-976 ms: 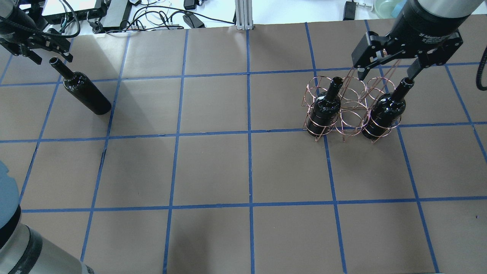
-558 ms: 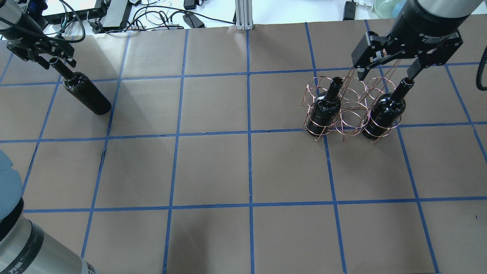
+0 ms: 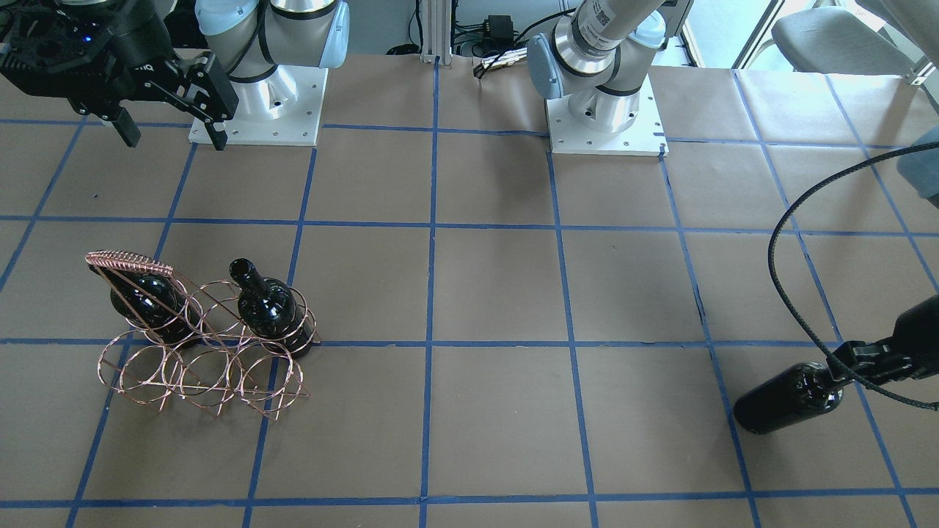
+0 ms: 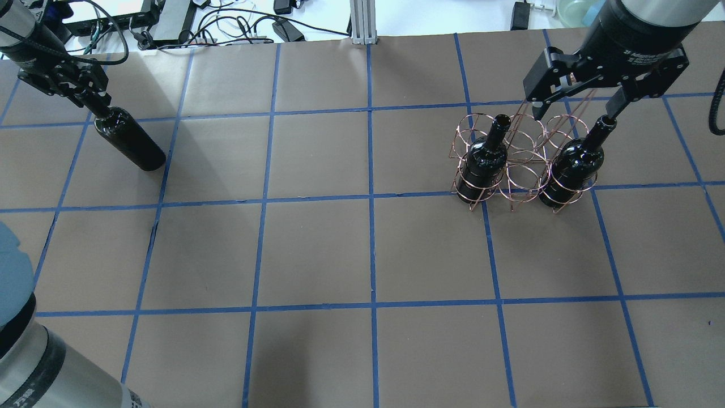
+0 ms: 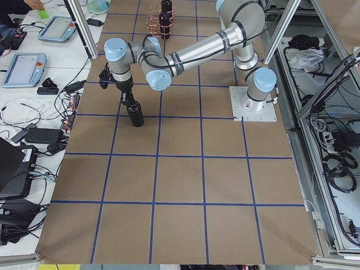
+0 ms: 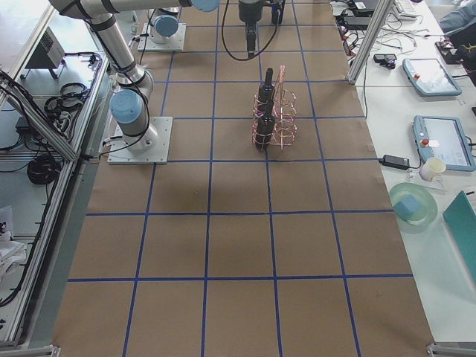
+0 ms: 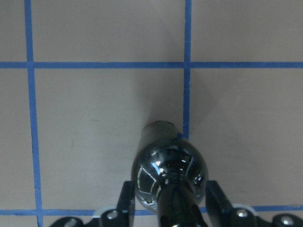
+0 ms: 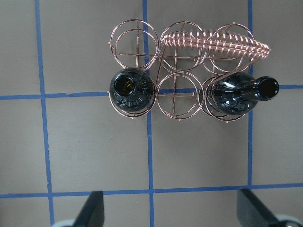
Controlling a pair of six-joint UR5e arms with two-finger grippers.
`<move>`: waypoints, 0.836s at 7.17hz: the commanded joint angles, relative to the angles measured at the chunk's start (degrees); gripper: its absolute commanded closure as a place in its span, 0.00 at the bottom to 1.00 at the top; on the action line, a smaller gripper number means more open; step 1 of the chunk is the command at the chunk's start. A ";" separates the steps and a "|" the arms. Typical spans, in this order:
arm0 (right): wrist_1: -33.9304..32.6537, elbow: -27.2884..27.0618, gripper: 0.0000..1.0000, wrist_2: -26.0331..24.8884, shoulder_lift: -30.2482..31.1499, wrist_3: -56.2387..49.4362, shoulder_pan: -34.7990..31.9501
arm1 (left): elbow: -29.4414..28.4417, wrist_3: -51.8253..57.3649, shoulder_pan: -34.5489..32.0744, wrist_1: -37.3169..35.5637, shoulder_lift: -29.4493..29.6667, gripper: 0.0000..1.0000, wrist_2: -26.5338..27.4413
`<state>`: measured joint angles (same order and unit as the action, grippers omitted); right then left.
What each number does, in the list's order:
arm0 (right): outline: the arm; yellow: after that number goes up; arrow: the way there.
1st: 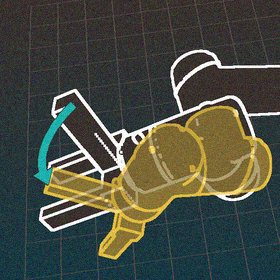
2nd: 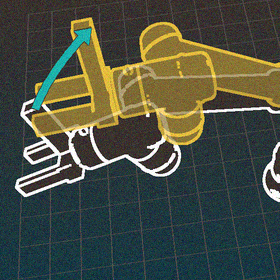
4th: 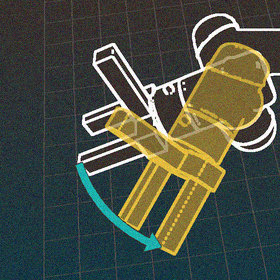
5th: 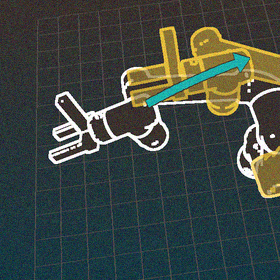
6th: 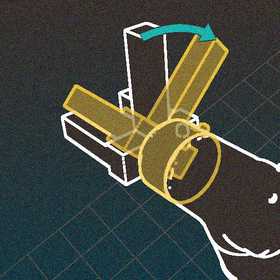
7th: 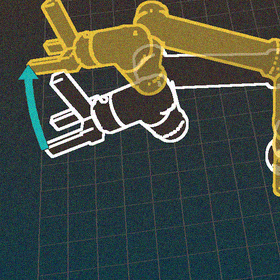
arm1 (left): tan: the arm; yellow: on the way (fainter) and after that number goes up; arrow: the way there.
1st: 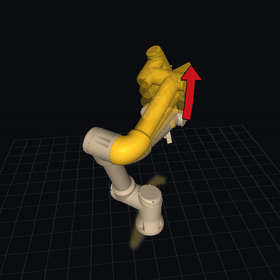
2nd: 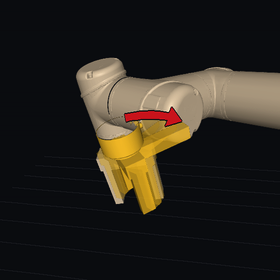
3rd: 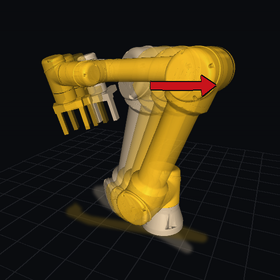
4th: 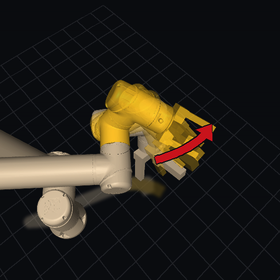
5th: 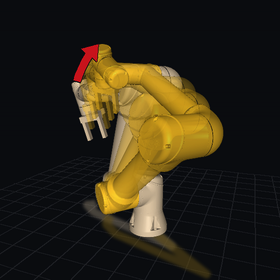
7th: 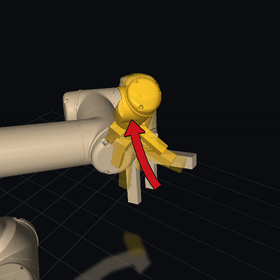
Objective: Place wine into wine basket
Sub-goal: 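Lower the left gripper and close it on the bottle neck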
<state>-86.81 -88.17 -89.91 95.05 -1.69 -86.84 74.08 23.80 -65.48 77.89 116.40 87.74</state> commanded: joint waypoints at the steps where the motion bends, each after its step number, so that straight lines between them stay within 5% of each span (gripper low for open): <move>1: 0.06 0.01 0.00 0.00 -0.04 -0.07 0.00 | 0.62 0.02 0.00 0.15 -0.47 0.40 0.07; 2: 0.15 0.01 0.00 -0.09 -0.04 -0.07 0.00 | 0.63 0.02 0.00 0.07 -0.47 0.58 0.07; 3: 0.23 -0.07 0.00 -0.09 -0.04 -0.07 0.00 | 0.63 0.28 0.00 -0.11 -0.29 0.90 0.07; 4: -0.03 -0.08 0.00 -0.09 -0.13 0.02 0.00 | 0.36 0.28 0.00 -0.72 -0.29 1.00 0.07; 6: 0.23 0.01 0.00 -0.17 -0.04 -0.07 0.09 | 0.36 -0.24 -0.17 -0.38 -1.60 1.00 -0.81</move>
<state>-86.71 -88.22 -90.02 94.99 -1.74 -86.82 74.45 23.95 -65.52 77.34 115.62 87.50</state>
